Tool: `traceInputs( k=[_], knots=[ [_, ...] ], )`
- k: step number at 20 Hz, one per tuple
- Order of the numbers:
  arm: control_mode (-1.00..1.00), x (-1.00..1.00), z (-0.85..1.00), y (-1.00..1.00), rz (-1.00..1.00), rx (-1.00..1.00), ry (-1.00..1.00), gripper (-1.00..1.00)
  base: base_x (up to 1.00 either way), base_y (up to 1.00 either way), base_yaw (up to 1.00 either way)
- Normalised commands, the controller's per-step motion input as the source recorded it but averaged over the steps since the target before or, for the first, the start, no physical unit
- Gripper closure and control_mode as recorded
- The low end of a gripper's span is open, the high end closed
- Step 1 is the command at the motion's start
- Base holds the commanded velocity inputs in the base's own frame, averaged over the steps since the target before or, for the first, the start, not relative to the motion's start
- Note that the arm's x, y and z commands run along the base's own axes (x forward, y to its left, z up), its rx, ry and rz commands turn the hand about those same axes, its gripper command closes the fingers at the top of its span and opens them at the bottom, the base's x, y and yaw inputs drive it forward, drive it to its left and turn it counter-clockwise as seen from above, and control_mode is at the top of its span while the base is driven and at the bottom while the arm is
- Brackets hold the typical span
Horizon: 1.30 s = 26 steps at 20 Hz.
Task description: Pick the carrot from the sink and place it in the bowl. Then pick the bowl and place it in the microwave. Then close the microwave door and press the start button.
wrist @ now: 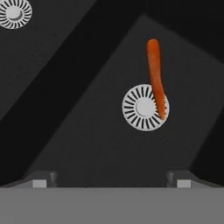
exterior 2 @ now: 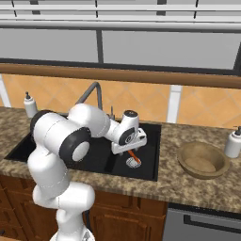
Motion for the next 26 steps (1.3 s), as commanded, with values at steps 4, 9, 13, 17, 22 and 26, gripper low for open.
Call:
traceInputs(
  k=[4,9,13,17,22,26],
  knots=[
    [-1.0,0.53,-0.01,-0.02,0.05,0.01,0.0,-1.0,0.0,0.0,0.0],
    [-1.0,0.34,-0.11,-0.07,0.09,0.09,0.02,-1.0,0.0,0.0,0.0],
    [-1.0,0.31,-0.26,-0.01,0.07,0.04,0.0,-1.0,0.0,0.0,0.0],
    [-1.0,0.35,-0.3,0.0,0.01,0.0,0.0,-1.0,0.0,0.0,0.0],
    [-1.0,0.31,-0.41,0.0,0.0,0.0,0.0,-1.0,0.0,0.0,0.0],
    [-1.0,0.29,-0.4,0.0,0.0,0.0,0.0,-1.0,0.0,0.0,0.0]
  ],
)
